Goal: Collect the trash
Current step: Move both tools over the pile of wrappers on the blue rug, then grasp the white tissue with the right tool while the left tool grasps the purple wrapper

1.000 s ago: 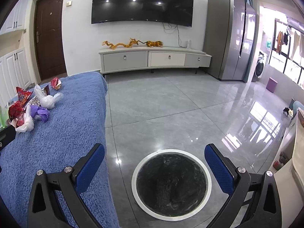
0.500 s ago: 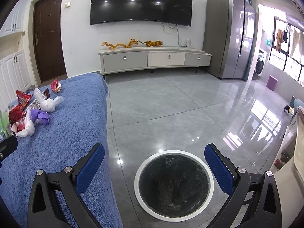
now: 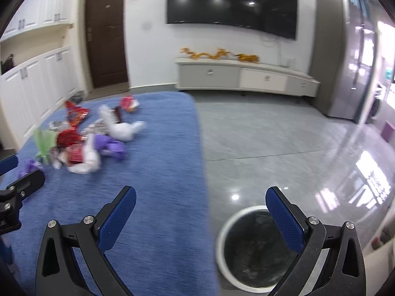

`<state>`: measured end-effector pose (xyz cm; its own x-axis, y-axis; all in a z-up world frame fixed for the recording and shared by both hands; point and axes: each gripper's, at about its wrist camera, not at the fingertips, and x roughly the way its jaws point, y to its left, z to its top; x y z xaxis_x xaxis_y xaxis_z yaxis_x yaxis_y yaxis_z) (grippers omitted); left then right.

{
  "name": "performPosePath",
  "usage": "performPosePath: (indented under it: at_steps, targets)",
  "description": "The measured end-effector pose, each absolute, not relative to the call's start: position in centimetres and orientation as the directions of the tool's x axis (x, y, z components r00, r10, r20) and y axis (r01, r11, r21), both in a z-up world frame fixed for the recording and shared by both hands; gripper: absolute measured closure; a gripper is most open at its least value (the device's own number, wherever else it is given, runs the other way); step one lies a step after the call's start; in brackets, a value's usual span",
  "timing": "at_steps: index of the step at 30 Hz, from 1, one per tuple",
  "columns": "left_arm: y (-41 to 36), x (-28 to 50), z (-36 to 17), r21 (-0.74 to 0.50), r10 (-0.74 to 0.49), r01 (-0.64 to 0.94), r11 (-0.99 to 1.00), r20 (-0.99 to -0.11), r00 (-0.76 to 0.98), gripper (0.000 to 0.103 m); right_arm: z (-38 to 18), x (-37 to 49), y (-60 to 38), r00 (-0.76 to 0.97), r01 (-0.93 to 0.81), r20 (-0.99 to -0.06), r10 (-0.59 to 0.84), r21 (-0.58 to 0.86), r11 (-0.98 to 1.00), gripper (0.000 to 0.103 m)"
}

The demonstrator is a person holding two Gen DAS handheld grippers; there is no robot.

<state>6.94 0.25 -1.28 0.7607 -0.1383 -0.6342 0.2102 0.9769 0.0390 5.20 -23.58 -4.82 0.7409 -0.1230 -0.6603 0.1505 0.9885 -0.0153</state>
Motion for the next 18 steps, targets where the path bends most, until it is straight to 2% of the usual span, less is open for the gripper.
performPosePath:
  at_steps: [3, 5, 7, 13, 18]
  targets:
    - [2.8, 7.6, -1.5, 0.041, -0.082, 0.138, 0.99, -0.624, 0.777, 0.0, -4.9, 6.6, -21.5, 0.738, 0.071, -0.673, -0.051, 0.002, 0.997, 0.009]
    - [4.7, 8.3, -2.1, 0.023, -0.058, 0.095, 0.995, -0.644, 0.763, 0.0, -5.1, 7.5, -20.2, 0.731, 0.019, -0.683, 0.001, 0.021, 1.0, 0.017]
    - [6.0, 8.8, -2.7, 0.01, -0.046, 0.07, 0.998, -0.658, 0.751, 0.0, -5.1, 8.4, -18.8, 0.719, -0.038, -0.692, 0.059, 0.046, 0.998, 0.02]
    - [9.0, 10.5, -5.6, -0.082, -0.093, 0.048, 0.995, -0.732, 0.675, 0.0, -5.2, 11.2, -14.9, 0.698, -0.182, -0.689, 0.193, 0.09, 0.979, 0.034]
    - [10.2, 10.8, -8.0, -0.171, -0.161, 0.041, 0.984, -0.779, 0.607, 0.015, -7.0, 14.1, -13.4, 0.648, -0.208, -0.727, 0.229, 0.121, 0.971, 0.043]
